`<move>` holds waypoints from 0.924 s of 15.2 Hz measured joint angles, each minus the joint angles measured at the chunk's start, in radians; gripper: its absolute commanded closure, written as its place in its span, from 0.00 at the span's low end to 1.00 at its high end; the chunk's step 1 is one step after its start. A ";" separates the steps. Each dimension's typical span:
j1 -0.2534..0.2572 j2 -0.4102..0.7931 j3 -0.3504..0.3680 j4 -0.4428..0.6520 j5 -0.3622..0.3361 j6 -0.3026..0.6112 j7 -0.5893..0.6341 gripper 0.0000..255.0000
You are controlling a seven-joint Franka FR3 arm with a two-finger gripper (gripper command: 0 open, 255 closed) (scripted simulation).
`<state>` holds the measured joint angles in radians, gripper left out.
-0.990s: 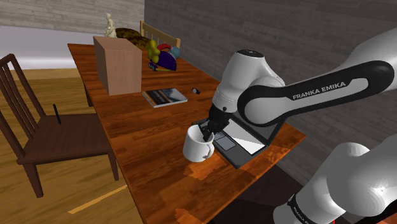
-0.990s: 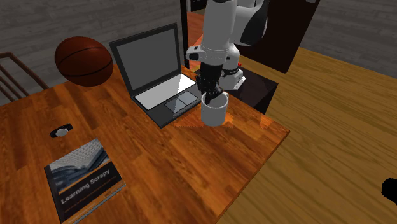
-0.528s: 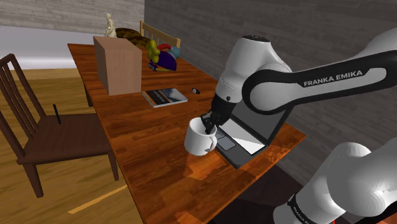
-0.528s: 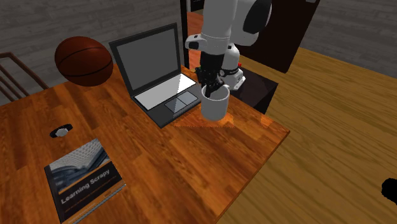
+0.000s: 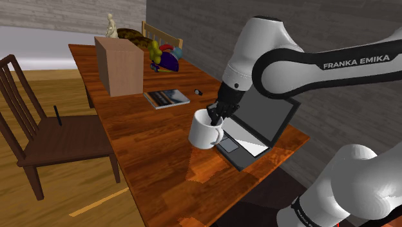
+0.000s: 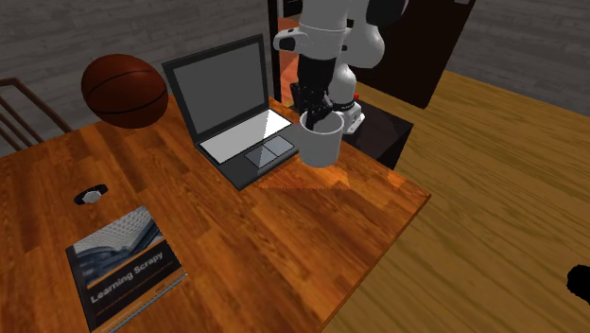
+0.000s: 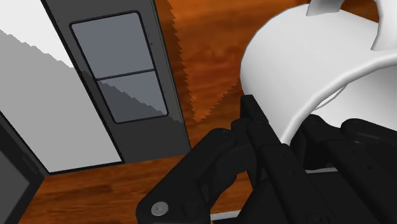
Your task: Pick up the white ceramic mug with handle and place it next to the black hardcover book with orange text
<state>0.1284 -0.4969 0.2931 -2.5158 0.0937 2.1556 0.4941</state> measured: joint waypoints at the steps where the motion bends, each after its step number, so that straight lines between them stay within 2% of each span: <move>1: -0.001 -0.002 -0.002 0.010 -0.001 -0.012 -0.001 1.00; 11: -0.002 -0.034 -0.018 0.117 -0.005 -0.151 -0.008 1.00; 14: -0.021 0.033 -0.025 0.183 -0.024 -0.150 -0.019 1.00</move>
<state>0.1072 -0.4636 0.2682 -2.3330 0.0701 2.0054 0.4747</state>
